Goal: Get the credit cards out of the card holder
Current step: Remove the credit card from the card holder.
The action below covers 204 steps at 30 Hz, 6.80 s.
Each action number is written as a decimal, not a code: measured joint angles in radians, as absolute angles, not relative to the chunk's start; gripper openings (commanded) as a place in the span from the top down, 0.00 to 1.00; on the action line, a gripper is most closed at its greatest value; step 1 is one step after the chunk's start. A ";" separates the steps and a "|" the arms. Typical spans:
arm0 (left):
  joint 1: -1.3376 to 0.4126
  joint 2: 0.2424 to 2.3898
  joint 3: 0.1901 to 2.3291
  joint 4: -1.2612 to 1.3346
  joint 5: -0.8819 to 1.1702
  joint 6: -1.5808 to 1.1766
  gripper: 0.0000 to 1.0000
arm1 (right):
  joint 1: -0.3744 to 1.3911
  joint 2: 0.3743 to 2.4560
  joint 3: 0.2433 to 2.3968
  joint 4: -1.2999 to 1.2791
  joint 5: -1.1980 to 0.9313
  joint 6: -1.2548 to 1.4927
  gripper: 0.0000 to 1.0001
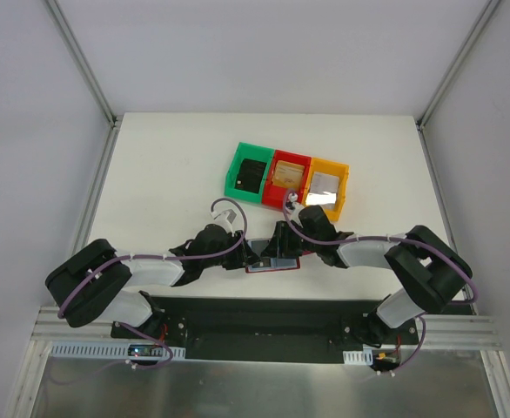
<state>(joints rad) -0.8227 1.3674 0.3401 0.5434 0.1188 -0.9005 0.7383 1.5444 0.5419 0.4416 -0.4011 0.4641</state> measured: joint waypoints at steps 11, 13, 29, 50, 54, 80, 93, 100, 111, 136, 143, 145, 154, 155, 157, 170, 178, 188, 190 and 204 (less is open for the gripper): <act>-0.823 1.374 0.345 0.542 0.119 -0.900 0.60 | 0.741 1.544 0.542 0.470 -0.414 0.484 0.57; -0.823 1.375 0.345 0.542 0.119 -0.900 0.60 | 0.739 1.544 0.542 0.481 -0.415 0.491 0.57; -0.823 1.310 0.345 0.474 0.089 -0.875 0.53 | 0.738 1.576 0.542 0.529 -0.450 0.517 0.57; -0.822 1.174 0.345 0.397 -0.011 -0.850 0.62 | 0.740 1.602 0.542 0.543 -0.461 0.522 0.54; -0.823 1.190 0.345 0.394 -0.023 -0.847 0.67 | 0.740 1.614 0.542 0.544 -0.461 0.525 0.53; -0.816 1.325 0.356 0.405 -0.059 -0.846 0.96 | 0.737 1.649 0.542 0.613 -0.476 0.576 0.54; -0.816 1.342 0.358 0.428 -0.062 -0.846 0.99 | 0.727 1.651 0.529 0.631 -0.475 0.584 0.53; -0.816 1.349 0.361 0.433 -0.062 -0.846 0.94 | 0.726 1.663 0.528 0.654 -0.477 0.589 0.54; -0.816 1.367 0.375 0.434 -0.061 -0.846 0.87 | 0.719 1.665 0.521 0.703 -0.479 0.608 0.56; -0.809 1.388 0.394 0.434 -0.035 -0.841 0.86 | 0.709 1.747 0.521 0.833 -0.529 0.670 0.56; -0.809 1.400 0.402 0.441 -0.030 -0.832 0.86 | 0.709 1.753 0.521 0.837 -0.540 0.675 0.56; -0.809 1.400 0.402 0.442 -0.027 -0.828 0.86 | 0.709 1.755 0.521 0.841 -0.541 0.677 0.56; -0.803 1.411 0.404 0.461 -0.003 -0.822 0.84 | 0.709 1.762 0.522 0.843 -0.550 0.681 0.55; -0.803 1.413 0.403 0.465 -0.001 -0.822 0.83 | 0.709 1.762 0.522 0.844 -0.551 0.682 0.56; -0.803 1.414 0.404 0.467 0.000 -0.822 0.78 | 0.709 1.762 0.522 0.845 -0.553 0.682 0.55; -0.804 1.340 0.390 0.417 0.014 -0.819 0.59 | 0.714 1.762 0.522 0.857 -0.568 0.692 0.56; -0.804 1.277 0.382 0.368 -0.012 -0.819 0.63 | 0.715 1.762 0.522 0.857 -0.567 0.692 0.56; -0.804 1.320 0.389 0.352 -0.031 -0.818 0.79 | 0.715 1.762 0.522 0.857 -0.567 0.692 0.56; -0.803 1.329 0.393 0.353 -0.032 -0.818 0.84 | 0.715 1.761 0.522 0.857 -0.566 0.692 0.57; -0.803 1.348 0.404 0.341 -0.057 -0.818 0.99 | 0.705 1.734 0.507 0.847 -0.566 0.690 0.57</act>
<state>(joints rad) -0.8032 1.3483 0.4042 0.3408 -0.0574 -0.8177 0.7052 1.7344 0.5072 0.8471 -0.5655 0.6903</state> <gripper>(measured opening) 0.032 0.430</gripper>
